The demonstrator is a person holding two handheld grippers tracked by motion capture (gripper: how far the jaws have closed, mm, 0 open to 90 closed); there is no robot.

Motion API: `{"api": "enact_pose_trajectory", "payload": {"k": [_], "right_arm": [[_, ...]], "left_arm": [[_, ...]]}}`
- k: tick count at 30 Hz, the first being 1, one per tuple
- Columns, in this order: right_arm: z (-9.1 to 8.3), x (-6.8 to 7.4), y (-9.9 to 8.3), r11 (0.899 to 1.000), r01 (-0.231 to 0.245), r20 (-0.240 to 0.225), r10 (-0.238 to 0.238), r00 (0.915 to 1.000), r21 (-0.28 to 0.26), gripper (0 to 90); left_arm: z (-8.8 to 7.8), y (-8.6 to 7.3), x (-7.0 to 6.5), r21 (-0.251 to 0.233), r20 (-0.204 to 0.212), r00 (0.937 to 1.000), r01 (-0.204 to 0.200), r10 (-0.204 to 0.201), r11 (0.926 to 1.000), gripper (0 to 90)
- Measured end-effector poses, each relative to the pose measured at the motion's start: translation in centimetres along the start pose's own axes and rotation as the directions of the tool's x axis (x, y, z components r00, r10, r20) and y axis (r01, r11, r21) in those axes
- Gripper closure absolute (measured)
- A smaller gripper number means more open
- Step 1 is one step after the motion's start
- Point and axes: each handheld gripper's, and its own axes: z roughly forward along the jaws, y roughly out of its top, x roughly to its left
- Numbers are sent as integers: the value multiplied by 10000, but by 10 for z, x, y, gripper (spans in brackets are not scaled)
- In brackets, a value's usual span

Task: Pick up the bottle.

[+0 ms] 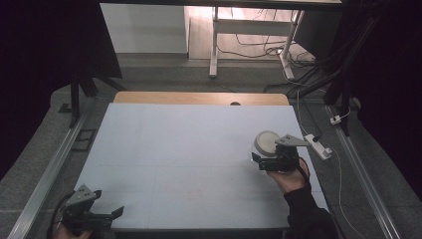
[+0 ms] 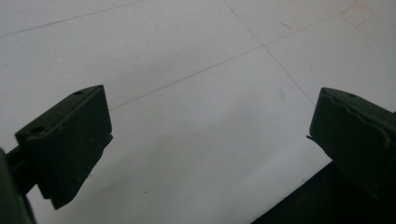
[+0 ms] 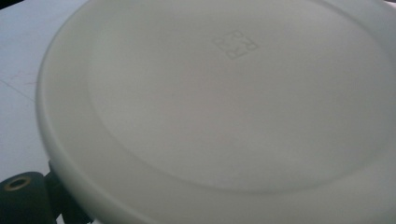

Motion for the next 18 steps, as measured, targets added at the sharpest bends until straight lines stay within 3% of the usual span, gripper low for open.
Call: {"api": "enact_pose_trajectory", "payload": {"k": [18], "right_arm": [[9,42,8,9964,851,-989,-843,9915,33,64]], "left_arm": [[0,0,0,-18,21,10000,0,0,10000,3]]}}
